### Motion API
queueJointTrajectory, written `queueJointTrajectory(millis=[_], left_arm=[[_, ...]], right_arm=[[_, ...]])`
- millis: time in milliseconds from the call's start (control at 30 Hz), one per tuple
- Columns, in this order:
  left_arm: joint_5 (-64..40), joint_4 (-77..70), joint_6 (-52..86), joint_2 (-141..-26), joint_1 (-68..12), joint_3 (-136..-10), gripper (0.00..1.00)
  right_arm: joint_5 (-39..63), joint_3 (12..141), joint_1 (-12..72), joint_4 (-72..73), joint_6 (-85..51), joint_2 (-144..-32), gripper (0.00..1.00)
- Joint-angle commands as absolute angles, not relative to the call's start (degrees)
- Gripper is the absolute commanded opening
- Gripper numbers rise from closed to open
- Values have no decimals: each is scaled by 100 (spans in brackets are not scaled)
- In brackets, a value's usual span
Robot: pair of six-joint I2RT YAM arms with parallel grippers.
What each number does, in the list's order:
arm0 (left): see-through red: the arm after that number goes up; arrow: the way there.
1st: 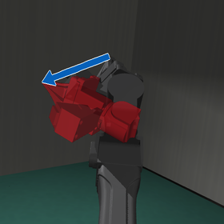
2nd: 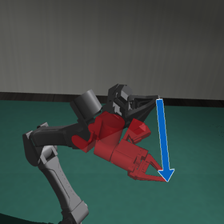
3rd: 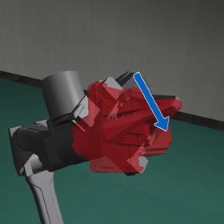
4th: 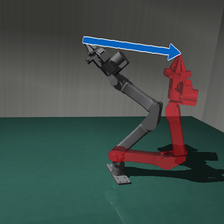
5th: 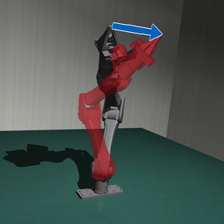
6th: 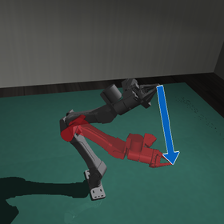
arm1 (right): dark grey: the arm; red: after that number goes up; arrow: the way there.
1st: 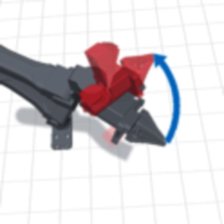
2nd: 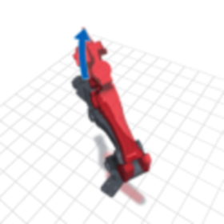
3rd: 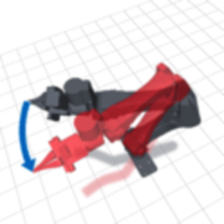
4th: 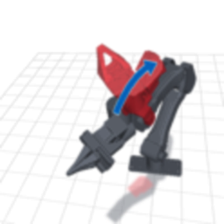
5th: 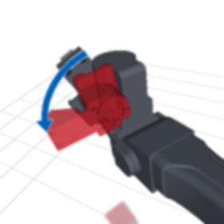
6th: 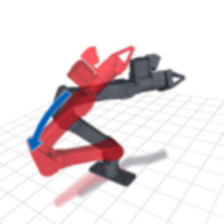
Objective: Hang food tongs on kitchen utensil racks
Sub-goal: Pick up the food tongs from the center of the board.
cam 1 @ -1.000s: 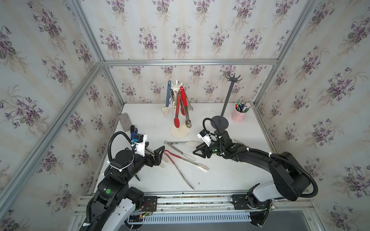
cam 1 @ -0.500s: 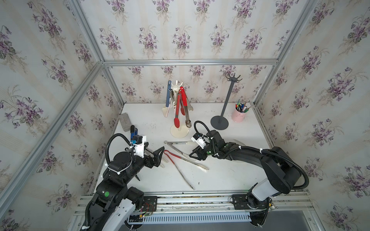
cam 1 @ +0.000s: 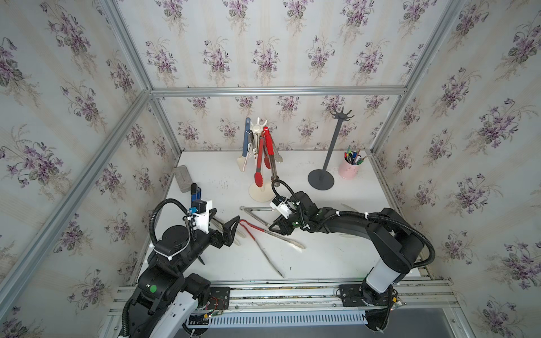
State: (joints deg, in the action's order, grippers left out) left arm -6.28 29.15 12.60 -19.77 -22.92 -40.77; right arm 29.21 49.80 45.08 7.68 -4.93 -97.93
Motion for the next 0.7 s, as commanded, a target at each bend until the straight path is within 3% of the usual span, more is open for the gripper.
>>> queueJointTrajectory(millis=[0,667], left_arm=[[-650,2860,1238,-1952,-2285,-4104,99],[-509,2915,1209,-1920,-2290,-4114,99]], right_arm=[[2615,5083,4547,1017,-634,-9902,43],[1855,5642,4823,1041,-744,-10587,33]])
